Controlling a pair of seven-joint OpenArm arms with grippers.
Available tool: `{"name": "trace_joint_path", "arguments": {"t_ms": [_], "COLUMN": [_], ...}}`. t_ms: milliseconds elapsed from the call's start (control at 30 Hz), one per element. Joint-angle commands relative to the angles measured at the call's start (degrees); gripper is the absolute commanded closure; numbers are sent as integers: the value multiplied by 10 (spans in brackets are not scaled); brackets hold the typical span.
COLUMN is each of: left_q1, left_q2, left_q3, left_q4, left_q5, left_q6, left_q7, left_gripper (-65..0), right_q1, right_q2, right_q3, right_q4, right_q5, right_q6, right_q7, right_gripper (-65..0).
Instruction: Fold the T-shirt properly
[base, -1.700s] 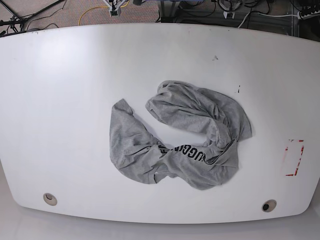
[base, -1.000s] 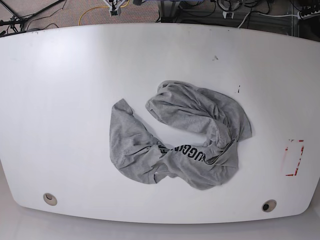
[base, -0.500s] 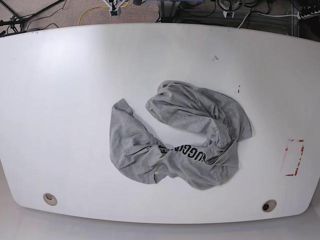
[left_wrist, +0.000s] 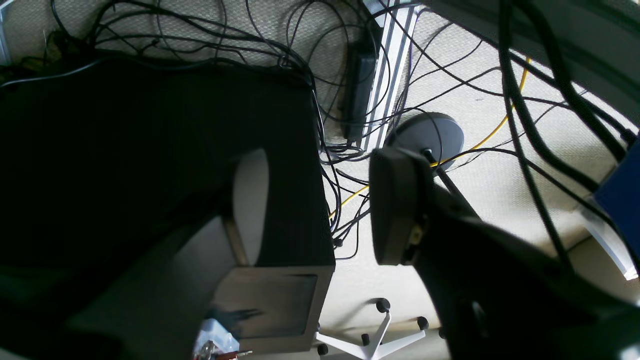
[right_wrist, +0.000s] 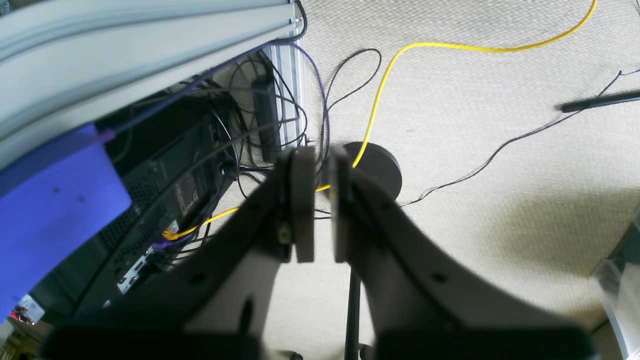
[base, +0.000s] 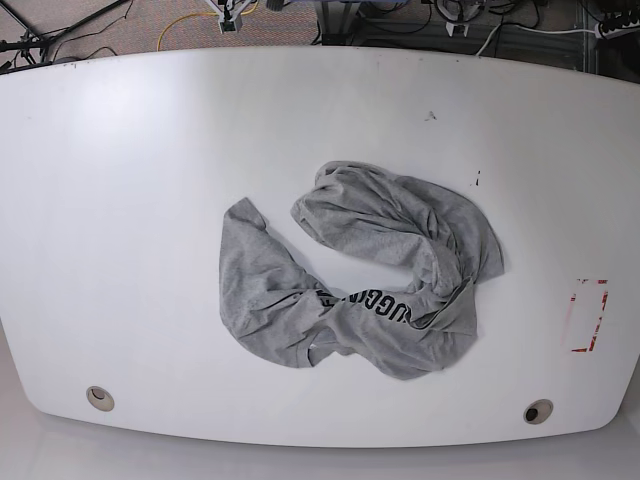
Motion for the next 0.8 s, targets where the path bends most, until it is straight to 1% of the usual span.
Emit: {"name": "trace_joint_path", "arguments": {"t_ms": [0,767], "left_q1": [5,7], "left_q2": [0,1], "left_q3": [-1,-1], "left_q4": [0,3], "left_q5": [-1,1], "left_q6": [2,3], "left_q7": [-6,-9], "left_gripper": [-303,-305], "right_q1": [-2,-1], "right_q2": [3,1], "right_q3": [-2,-3], "right_q4": [6,12], "right_q5": [-2,-3], "right_q6": [-1,0], "right_q7": [0,0], "right_gripper": [-47,-45]}}
